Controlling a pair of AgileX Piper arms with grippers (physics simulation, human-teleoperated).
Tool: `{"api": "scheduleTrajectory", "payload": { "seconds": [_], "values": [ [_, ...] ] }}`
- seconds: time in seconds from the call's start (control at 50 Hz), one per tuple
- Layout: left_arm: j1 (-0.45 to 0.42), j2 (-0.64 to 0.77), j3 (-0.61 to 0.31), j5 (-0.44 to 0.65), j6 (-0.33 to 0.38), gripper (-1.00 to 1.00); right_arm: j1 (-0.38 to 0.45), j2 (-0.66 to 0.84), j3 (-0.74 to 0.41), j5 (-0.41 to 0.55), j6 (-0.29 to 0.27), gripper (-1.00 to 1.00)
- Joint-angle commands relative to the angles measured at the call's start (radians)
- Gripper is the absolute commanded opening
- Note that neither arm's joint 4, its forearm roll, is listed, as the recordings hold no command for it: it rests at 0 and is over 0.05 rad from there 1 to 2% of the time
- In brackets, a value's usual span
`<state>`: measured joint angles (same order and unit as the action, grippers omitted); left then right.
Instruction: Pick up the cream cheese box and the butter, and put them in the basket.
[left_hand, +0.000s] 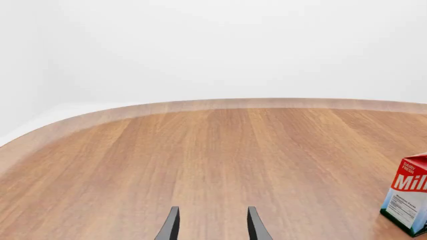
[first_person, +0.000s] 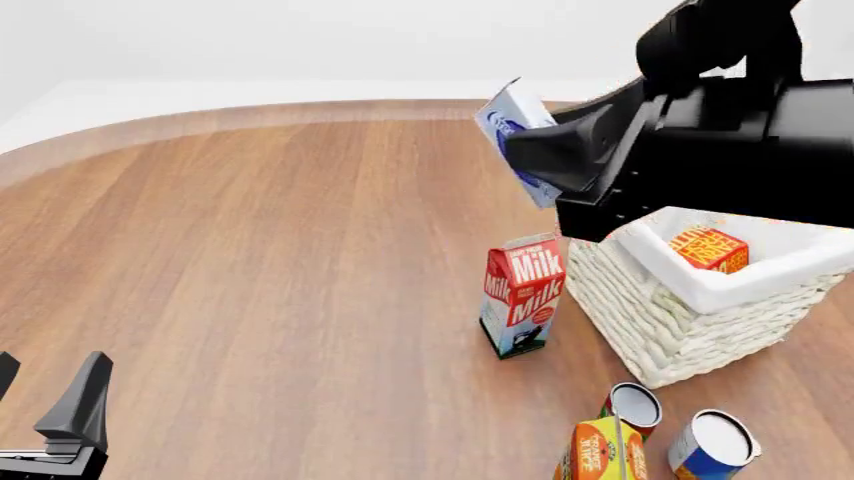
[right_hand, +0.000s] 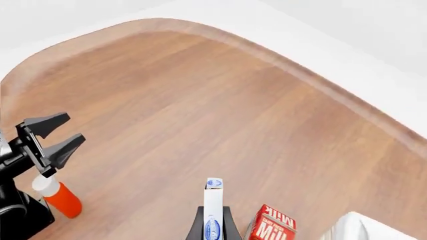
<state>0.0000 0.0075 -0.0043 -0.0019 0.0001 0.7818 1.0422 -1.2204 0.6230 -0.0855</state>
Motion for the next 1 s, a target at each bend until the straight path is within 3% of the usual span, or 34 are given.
{"api": "scheduleTrajectory", "payload": {
  "seconds": [0.02,0.22,0.36,0.44,0.62,0.68,0.78,1.0],
  "values": [
    [0.000,0.000,0.000,0.000,0.000,1.00,-0.142,-0.062,-0.025,0.016,0.002,-1.00],
    [0.000,0.000,0.000,0.000,0.000,1.00,-0.266,-0.084,-0.052,0.024,0.009,-1.00],
    [0.000,0.000,0.000,0.000,0.000,1.00,-0.394,-0.094,-0.091,0.056,0.015,-1.00],
    [0.000,0.000,0.000,0.000,0.000,1.00,-0.482,-0.100,-0.072,0.030,0.047,-1.00],
    [0.000,0.000,0.000,0.000,0.000,1.00,-0.500,-0.111,-0.034,0.011,0.058,-1.00],
    [0.000,0.000,0.000,0.000,0.000,1.00,-0.545,-0.085,-0.055,0.007,0.053,-1.00],
    [0.000,0.000,0.000,0.000,0.000,1.00,-0.627,-0.048,0.021,-0.091,0.068,-1.00],
    [0.000,0.000,0.000,0.000,0.000,1.00,-0.688,0.019,0.060,-0.162,0.077,-1.00]
  ]
}}
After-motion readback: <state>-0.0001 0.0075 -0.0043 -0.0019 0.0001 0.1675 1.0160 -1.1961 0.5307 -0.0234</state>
